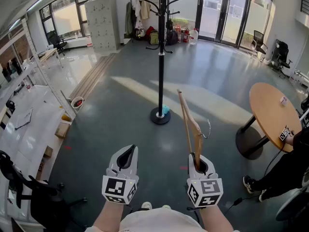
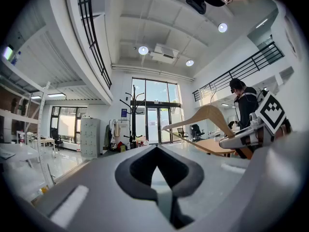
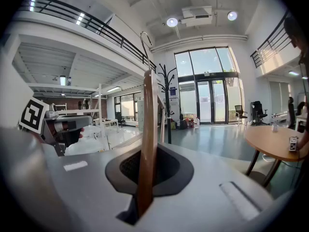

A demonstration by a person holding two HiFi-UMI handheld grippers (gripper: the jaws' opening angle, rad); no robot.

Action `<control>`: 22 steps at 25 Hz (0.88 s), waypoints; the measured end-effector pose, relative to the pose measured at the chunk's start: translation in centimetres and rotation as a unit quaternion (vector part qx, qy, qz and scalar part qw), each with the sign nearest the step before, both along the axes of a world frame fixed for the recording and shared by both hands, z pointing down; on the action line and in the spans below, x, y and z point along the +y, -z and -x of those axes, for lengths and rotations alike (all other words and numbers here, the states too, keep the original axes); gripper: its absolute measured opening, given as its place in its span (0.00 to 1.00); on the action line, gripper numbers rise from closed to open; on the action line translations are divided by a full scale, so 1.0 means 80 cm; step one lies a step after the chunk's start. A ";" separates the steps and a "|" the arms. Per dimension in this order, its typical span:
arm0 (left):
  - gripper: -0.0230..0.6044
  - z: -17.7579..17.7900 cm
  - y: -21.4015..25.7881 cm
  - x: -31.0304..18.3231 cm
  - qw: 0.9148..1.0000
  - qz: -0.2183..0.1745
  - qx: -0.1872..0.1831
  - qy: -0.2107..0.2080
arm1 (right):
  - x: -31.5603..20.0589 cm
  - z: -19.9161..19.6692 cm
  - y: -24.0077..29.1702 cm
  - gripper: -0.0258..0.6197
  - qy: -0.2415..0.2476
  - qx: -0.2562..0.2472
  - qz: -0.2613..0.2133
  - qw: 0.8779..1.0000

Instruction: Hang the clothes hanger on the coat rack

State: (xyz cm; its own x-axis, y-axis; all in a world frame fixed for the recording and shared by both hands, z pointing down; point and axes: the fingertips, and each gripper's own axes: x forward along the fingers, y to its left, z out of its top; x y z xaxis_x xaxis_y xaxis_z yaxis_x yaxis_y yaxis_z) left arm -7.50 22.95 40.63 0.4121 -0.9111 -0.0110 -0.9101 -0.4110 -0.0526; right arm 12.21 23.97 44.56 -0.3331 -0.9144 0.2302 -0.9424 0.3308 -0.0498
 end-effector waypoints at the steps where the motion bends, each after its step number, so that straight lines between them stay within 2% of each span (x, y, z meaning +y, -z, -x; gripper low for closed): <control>1: 0.04 0.002 -0.001 -0.001 1.000 -0.001 0.000 0.000 | -0.001 0.001 -0.002 0.08 -0.001 0.000 0.000 1.000; 10: 0.04 0.023 -0.002 -0.005 1.000 -0.002 0.002 -0.001 | -0.002 0.021 -0.008 0.08 -0.005 0.003 0.007 1.000; 14: 0.04 0.037 -0.007 -0.009 1.000 0.000 0.003 -0.002 | -0.005 0.029 -0.010 0.08 -0.014 -0.012 0.010 1.000; 22: 0.04 0.089 -0.023 -0.019 1.000 0.007 0.008 0.003 | -0.015 0.058 -0.029 0.08 -0.036 -0.018 0.027 0.999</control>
